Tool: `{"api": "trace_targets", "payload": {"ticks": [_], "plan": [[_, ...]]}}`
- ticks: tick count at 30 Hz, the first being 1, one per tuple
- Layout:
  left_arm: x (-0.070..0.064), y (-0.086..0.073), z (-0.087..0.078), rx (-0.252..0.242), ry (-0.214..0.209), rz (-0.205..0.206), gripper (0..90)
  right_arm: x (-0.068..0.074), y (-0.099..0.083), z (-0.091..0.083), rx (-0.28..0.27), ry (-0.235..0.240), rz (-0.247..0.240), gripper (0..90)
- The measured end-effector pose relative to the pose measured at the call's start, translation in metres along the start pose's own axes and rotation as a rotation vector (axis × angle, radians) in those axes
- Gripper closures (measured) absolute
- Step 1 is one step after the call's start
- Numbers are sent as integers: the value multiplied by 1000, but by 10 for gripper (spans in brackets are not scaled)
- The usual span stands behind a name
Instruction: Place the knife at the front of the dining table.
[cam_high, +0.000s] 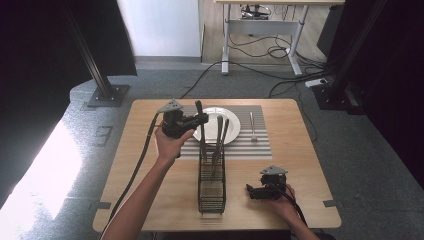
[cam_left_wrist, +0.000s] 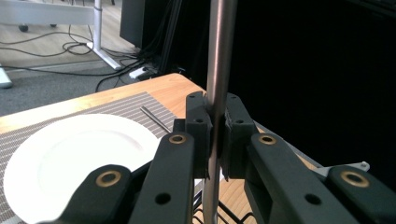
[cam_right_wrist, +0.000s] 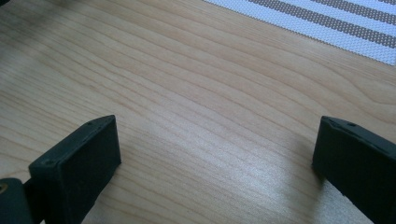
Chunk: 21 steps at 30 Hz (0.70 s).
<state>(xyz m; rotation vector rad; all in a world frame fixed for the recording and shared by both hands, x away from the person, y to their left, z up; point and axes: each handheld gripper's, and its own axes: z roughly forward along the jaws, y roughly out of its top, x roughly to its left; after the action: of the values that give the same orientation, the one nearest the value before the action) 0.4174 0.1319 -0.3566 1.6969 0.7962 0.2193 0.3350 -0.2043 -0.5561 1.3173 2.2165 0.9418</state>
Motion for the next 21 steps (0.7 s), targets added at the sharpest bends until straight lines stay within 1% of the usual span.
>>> {"api": "trace_targets", "payload": {"ticks": [6,10,12,21], "plan": [[-5,13,-11,-33,-6,15,836,0,0,0,1,1,1,8],[-9,21,-17,-51,-4,23,836,0,0,0,2,2,3,8],[-10,25,-21,-58,4,31,836,0,0,0,1,1,1,8],[-8,38,-42,-97,27,47,836,0,0,0,2,1,0,8]]}}
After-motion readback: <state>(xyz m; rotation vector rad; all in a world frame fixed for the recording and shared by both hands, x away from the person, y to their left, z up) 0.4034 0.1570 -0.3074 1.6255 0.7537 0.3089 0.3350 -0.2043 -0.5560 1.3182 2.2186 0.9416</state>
